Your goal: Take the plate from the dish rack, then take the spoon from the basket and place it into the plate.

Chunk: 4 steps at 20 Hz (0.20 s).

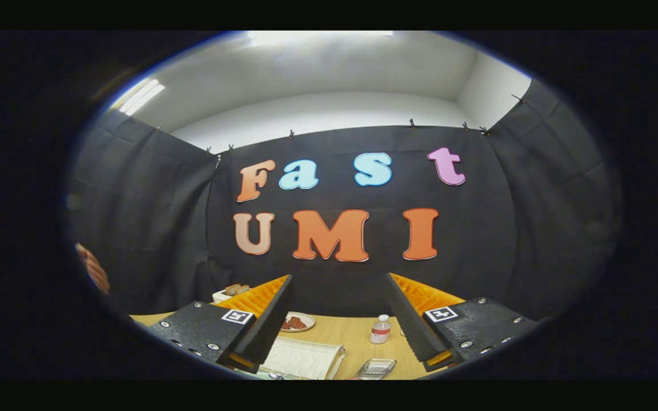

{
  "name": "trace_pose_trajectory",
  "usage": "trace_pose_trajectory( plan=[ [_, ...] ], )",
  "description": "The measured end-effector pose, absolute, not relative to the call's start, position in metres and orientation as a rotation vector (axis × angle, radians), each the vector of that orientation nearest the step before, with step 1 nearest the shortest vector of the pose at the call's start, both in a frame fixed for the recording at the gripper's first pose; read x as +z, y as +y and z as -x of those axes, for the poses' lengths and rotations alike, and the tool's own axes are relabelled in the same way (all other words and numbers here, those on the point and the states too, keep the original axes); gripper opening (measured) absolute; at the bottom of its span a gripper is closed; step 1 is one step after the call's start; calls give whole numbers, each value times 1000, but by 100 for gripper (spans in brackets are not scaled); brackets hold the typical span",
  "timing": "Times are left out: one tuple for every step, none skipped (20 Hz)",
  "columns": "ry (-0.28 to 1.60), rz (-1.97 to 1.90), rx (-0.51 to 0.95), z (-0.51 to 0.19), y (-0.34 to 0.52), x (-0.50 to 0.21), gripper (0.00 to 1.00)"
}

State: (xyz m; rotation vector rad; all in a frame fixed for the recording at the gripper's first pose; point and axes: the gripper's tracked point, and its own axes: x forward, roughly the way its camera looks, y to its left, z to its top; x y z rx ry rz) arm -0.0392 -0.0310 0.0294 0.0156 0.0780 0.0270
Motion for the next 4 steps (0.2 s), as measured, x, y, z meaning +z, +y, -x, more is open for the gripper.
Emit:
trace_pose_trajectory(
  plan=[
    [78,-12,29,39,-30,31,93],
    [79,-12,36,39,-27,31,94],
    [81,-12,38,39,-25,31,94],
    [86,-11,42,40,-23,30,94]
  ],
)
